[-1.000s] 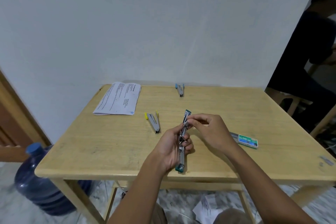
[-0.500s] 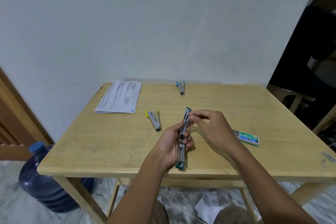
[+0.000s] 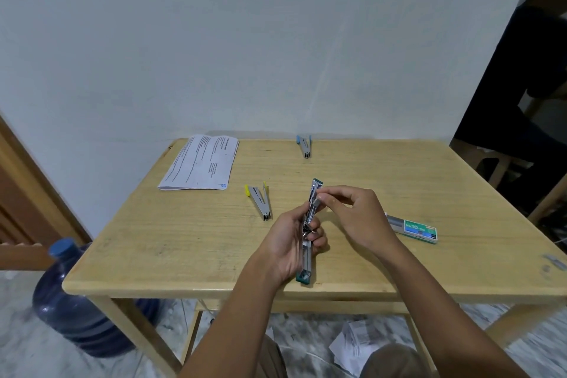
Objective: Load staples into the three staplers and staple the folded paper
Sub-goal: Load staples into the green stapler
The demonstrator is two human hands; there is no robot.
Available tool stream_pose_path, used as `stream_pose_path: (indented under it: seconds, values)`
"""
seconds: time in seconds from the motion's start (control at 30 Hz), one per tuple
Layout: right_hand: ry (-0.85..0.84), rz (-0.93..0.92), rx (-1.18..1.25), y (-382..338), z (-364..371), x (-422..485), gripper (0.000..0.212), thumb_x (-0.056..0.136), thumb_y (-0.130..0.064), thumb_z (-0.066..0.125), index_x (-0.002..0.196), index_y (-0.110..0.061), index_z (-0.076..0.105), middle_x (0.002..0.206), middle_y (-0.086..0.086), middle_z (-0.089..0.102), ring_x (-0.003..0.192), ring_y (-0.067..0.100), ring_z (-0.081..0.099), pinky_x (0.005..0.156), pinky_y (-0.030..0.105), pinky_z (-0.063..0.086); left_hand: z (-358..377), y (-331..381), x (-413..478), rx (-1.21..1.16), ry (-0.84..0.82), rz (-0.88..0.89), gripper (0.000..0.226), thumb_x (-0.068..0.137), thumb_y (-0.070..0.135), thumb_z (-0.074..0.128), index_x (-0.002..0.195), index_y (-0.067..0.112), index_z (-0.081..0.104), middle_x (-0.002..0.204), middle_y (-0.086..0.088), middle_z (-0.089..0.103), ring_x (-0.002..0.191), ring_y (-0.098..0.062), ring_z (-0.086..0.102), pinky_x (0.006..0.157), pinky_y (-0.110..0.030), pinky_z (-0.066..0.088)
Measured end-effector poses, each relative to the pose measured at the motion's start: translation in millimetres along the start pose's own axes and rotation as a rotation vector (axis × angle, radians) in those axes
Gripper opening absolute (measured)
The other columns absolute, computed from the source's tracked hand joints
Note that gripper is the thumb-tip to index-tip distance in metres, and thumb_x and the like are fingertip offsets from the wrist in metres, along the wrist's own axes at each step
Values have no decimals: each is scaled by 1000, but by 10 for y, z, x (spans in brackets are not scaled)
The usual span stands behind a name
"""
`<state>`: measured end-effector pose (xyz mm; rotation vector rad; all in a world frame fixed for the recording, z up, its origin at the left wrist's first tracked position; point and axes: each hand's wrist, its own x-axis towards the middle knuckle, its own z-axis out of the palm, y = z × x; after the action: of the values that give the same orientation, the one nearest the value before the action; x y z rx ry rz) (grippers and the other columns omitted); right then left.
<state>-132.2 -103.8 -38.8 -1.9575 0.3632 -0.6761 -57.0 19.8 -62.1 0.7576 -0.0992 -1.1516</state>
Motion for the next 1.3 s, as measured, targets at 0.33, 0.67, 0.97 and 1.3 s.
stream_pose_path:
  seconds: [0.33,0.67,0.97,1.3]
  values:
    - [56,-71,-148,78,120,-33,13,89,-24,70,99,-27,77,104,-16,66,104,1,60,92,22,47,-36,-8,40,17,-12,1,33,96,30,55,72,10,63,57,-1,41,49,-12,36,53,-24,31]
    - [126,18,-86,89,190,-28,18,86,-26,74,103,-28,72,102,-11,64,92,4,59,81,20,47,-51,11,48,2,-13,-9,30,94,30,56,71,10,59,58,-2,39,51,-13,34,52,-25,33]
    - [116,-5,-157,50,206,-60,8,88,-28,71,86,-35,71,96,-14,61,89,3,59,82,26,51,-34,15,29,2,-7,-10,29,97,29,53,76,10,60,62,-1,38,50,-12,34,51,-24,31]
    - [-196,-276,-546,125,-53,-273,43,97,-55,37,116,-34,69,120,-19,45,115,-2,43,93,27,43,-51,18,18,24,-115,-14,34,100,29,46,95,6,71,65,-1,46,49,-10,41,51,-23,37]
